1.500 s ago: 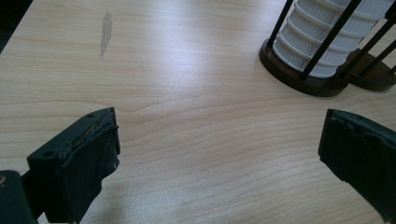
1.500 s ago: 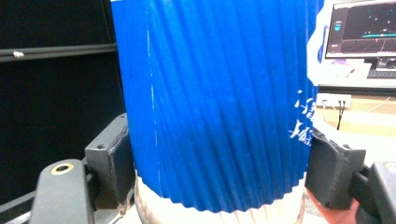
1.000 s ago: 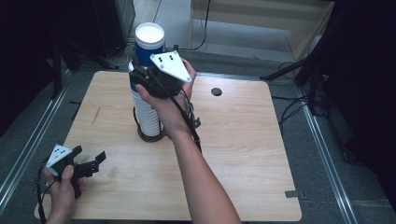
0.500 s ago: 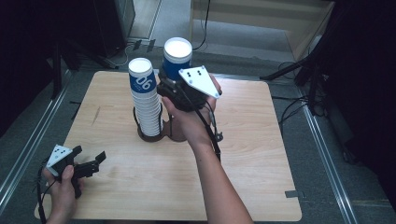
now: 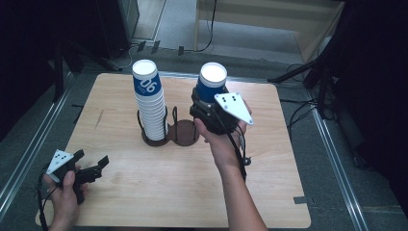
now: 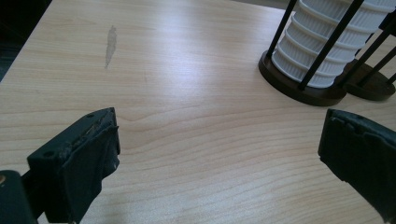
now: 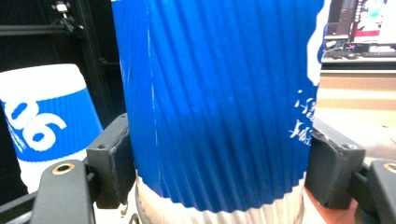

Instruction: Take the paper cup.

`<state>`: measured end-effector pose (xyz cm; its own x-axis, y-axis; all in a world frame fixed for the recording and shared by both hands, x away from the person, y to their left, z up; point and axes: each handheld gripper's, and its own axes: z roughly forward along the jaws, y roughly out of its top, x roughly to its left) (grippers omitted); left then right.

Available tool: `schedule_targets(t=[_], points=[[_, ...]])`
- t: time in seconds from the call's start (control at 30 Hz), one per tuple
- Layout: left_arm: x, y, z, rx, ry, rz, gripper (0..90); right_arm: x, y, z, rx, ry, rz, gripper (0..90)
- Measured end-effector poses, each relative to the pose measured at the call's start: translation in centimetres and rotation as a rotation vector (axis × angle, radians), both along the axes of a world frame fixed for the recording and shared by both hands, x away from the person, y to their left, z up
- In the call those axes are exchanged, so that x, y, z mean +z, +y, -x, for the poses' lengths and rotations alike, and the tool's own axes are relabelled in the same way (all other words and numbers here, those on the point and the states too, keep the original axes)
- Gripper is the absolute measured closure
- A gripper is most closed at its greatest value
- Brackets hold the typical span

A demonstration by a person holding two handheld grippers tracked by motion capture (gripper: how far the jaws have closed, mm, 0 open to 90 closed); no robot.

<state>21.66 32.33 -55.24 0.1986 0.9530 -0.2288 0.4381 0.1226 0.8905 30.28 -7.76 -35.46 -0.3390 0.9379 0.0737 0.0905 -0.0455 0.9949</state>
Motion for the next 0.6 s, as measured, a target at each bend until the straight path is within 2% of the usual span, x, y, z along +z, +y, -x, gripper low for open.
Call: schedule_targets(t=[0.07, 0.2, 0.33, 0.43, 0.53, 0.6], points=[[0.0, 0.0, 0.0, 0.001, -0.005, 0.003, 0.0, -0.4, -0.5, 0.3, -0.020, -0.001, 0.006, 22.5], [0.0, 0.1, 0.0, -0.009, -0.010, 0.024, 0.0, -1.1, -1.8, 0.8, -0.049, 0.009, -0.015, 22.7], [0.0, 0.3, 0.0, -0.007, -0.017, 0.034, 0.0, -1.8, -2.6, 1.4, -0.061, 0.013, 0.005, 22.7], [0.0, 0.2, 0.0, -0.003, -0.015, 0.017, 0.0, -2.5, -3.4, 1.8, -0.071, 0.006, 0.018, 22.6], [0.0, 0.1, 0.1, -0.002, -0.014, -0.006, 0.0, -3.5, -4.3, 2.2, -0.081, 0.026, -0.001, 22.7], [0.1, 0.1, 0.1, -0.013, -0.010, -0.004, 0.0, -4.1, -4.8, 2.4, -0.085, 0.037, -0.007, 22.7]])
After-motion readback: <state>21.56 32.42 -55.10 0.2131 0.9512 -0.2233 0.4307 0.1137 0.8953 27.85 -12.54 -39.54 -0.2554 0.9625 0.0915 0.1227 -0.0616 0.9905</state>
